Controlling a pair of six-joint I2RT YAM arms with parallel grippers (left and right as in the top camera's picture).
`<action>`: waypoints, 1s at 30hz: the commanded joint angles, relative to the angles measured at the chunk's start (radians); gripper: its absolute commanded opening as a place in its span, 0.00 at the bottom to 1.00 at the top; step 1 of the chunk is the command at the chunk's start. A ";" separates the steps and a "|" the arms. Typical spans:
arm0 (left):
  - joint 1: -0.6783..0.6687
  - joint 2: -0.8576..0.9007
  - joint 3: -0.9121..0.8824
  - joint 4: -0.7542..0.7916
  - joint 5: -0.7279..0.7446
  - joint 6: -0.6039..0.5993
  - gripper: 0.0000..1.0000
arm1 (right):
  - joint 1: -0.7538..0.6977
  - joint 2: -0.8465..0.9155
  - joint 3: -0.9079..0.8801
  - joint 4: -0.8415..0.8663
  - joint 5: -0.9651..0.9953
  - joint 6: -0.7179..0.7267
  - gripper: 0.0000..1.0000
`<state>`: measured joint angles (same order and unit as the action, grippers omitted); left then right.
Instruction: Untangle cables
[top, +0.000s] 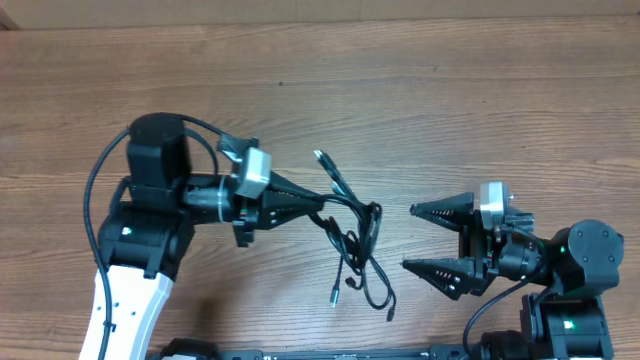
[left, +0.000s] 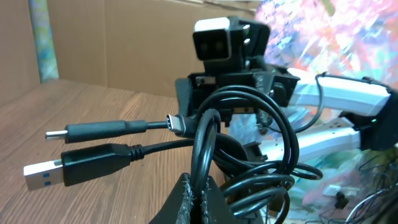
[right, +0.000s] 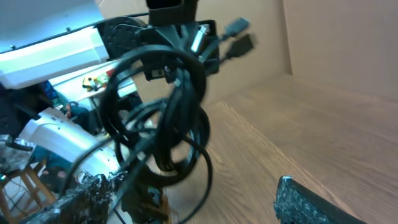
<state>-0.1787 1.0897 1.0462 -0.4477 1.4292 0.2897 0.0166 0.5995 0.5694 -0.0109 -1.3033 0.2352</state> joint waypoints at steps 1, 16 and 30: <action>-0.042 0.002 0.017 0.011 -0.111 -0.018 0.04 | 0.018 -0.005 0.029 0.011 -0.007 0.004 0.78; -0.195 0.005 0.017 0.124 -0.212 -0.069 0.04 | 0.023 -0.003 0.029 0.007 0.011 0.003 0.47; -0.209 0.062 0.017 0.205 -0.275 -0.204 0.05 | 0.023 -0.003 0.028 0.006 0.011 0.003 0.44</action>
<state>-0.3801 1.1362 1.0462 -0.2592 1.1603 0.1471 0.0338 0.5995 0.5694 -0.0048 -1.2976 0.2371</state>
